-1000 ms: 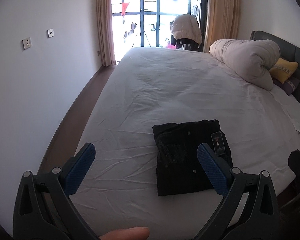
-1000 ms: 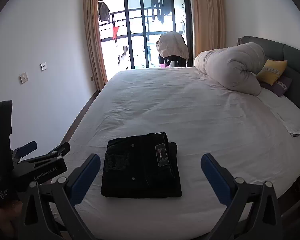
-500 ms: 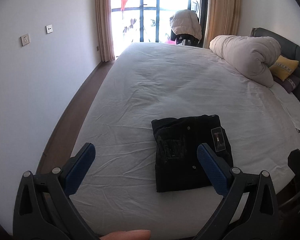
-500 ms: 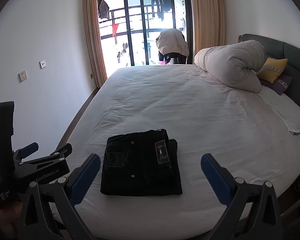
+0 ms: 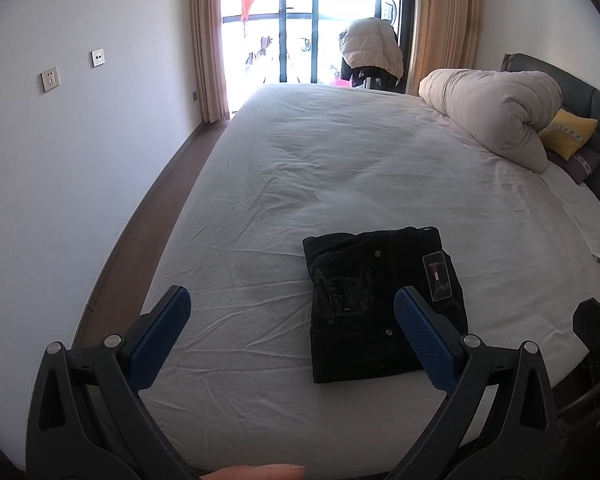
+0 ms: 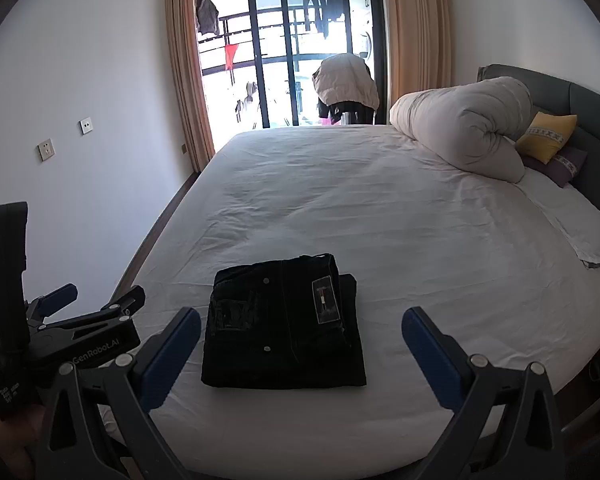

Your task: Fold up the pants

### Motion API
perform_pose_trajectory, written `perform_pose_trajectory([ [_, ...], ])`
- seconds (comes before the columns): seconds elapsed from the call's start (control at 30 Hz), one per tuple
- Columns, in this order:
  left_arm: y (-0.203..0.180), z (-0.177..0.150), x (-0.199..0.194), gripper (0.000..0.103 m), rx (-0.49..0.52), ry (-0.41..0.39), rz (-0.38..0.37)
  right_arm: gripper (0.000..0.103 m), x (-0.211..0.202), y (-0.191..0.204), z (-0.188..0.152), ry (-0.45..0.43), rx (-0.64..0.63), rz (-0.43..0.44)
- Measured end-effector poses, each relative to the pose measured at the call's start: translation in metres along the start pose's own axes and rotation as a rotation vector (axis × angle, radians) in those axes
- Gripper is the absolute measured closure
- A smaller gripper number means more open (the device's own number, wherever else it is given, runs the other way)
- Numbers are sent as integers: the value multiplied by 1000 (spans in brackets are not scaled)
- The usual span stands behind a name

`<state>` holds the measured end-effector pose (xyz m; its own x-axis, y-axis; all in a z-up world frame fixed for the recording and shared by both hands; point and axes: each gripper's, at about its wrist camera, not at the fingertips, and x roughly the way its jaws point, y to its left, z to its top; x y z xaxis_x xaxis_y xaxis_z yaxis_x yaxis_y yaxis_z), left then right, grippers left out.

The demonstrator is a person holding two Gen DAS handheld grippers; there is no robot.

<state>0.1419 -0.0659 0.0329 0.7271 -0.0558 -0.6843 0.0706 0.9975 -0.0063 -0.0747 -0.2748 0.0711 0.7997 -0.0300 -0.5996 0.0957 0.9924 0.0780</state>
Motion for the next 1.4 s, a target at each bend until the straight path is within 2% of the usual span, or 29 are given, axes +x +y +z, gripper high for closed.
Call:
perform_pose_trajectory([
  [1.4,-1,-5,18,0,27,29,-8,0,-6,-3,-5,14,4,7],
])
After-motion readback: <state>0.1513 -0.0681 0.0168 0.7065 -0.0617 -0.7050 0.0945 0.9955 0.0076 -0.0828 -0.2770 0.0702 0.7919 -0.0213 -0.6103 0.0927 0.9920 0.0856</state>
